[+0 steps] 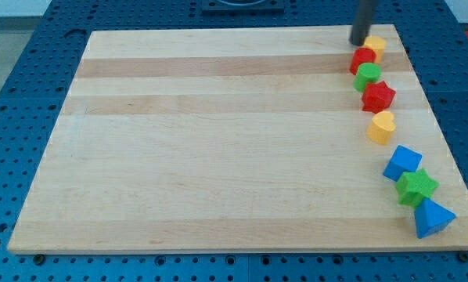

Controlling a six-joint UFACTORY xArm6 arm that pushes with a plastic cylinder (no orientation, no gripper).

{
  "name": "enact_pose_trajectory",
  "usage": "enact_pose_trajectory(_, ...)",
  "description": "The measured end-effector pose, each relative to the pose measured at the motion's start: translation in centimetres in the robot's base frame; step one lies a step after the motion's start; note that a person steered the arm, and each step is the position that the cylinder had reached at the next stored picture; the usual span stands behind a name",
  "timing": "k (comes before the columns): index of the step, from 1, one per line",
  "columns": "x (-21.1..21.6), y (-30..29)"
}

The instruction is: Move the red circle slightly left

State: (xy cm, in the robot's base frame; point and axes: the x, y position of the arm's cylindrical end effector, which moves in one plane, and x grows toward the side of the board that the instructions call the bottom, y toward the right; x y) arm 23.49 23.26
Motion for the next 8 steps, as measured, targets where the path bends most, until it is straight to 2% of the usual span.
enact_pose_trajectory(3, -0.6, 1.3)
enact_pose_trajectory(4, -0.7, 6.7)
enact_pose_trajectory(5, 1.4, 6.7)
enact_pose_trajectory(6, 7.0, 6.7)
enact_pose_trajectory(7, 8.8, 6.0)
enact_pose_trajectory(8, 8.8, 6.0)
